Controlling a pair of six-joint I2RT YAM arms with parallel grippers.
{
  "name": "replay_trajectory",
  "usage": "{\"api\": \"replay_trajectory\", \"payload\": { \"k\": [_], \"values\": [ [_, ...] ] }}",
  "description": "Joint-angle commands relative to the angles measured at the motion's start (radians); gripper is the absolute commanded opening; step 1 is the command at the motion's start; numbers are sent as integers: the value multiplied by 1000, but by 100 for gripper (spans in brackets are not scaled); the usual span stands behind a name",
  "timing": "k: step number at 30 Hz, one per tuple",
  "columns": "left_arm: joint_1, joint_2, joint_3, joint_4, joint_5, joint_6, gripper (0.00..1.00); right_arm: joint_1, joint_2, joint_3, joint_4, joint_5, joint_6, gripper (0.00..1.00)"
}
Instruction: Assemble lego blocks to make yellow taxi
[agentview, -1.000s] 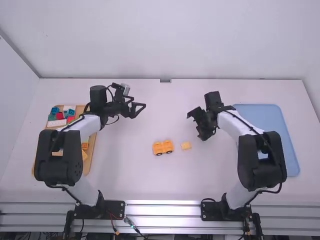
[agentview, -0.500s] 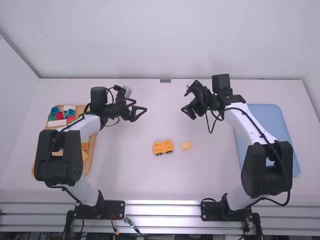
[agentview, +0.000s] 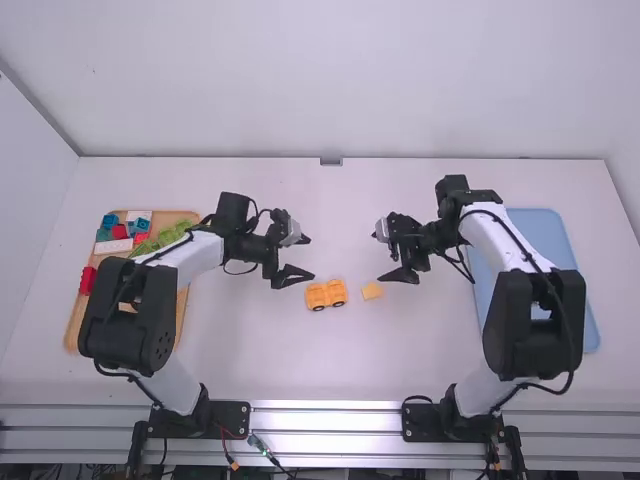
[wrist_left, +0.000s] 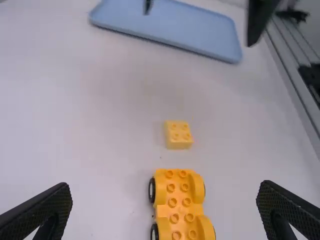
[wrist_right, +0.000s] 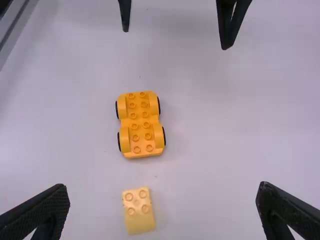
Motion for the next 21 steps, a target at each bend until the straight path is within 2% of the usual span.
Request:
{"api": "replay_trajectory", "payload": {
  "k": [1,7,11,13,17,21],
  "values": [
    [-37,2,-22,3,-20,132,99,5,95,7,-8,-65,-192,99],
    [-94,2,-126,179,-53,100,99,20,259,8,11,-54,-260,98],
    [-87,2,-191,343,-54,-27,99,18,340,8,59,-58,-246,93],
    [-86,2,-232,439,-57,-92,99,14,386,8,89,-58,-193,86],
    [-85,2,-277,536,-56,-139,99,14,425,7,114,-54,-113,81],
    [-88,2,-310,620,-87,-208,99,14,428,-23,119,-52,-145,79]
  ]
}}
